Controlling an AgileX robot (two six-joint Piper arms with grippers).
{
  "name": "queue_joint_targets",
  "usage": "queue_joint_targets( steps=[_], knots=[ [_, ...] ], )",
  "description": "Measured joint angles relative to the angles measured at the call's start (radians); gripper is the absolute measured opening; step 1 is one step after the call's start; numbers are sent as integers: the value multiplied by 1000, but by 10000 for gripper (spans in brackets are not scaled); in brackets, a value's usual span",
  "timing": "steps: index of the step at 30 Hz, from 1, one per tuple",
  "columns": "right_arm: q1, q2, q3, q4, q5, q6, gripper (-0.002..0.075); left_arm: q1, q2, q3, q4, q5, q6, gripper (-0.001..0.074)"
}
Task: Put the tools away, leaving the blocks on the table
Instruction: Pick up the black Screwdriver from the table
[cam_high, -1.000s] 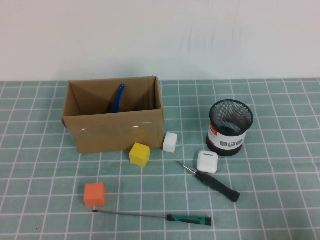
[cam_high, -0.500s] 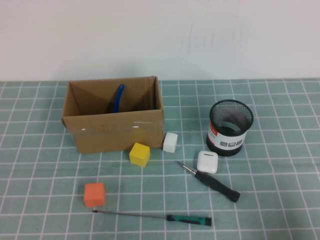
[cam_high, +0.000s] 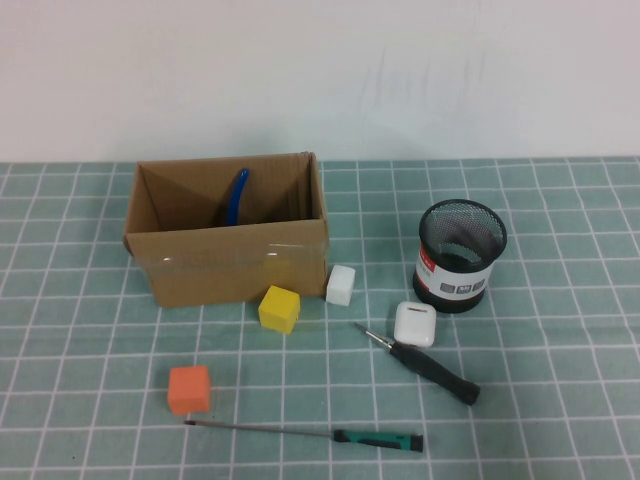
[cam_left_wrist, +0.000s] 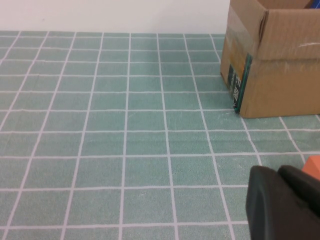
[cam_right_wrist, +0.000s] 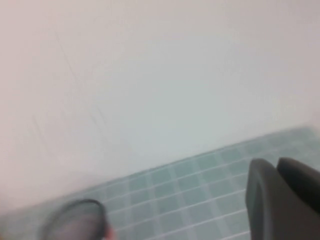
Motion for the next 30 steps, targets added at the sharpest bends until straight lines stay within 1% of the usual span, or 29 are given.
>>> queue_joint_targets(
  steps=[2,5,7,9,11,13,15,17,21,24,26,27,30],
  knots=[
    [0,70,-66,-7,108,-25,-9,0,0,0,0,0,0,-1],
    [0,207,-226,-23,378,-64,-9,0,0,0,0,0,0,-1],
    [0,319,-351,-20,582,-124,-9,0,0,0,0,0,0,-1],
    [0,420,-450,-4,734,-191,-9,0,0,0,0,0,0,-1],
    [2,522,-503,11,799,-247,-9,0,0,0,0,0,0,-1],
    [25,611,-535,16,815,-291,-9,0,0,0,0,0,0,-1],
    [87,691,-555,17,815,-318,-8,0,0,0,0,0,0,-1],
    [174,773,-580,15,815,-321,-8,0,0,0,0,0,0,-1],
    [414,953,-659,-26,794,-334,-8,0,0,0,0,0,0,-1],
    [584,1082,-730,-68,787,-421,-1,0,0,0,0,0,0,-1],
    [649,1159,-773,-70,785,-495,36,0,0,0,0,0,0,-1],
    [674,1197,-792,-70,784,-525,71,0,0,0,0,0,0,-1],
    [703,1287,-825,-72,768,-566,227,0,0,0,0,0,0,-1]
  ],
)
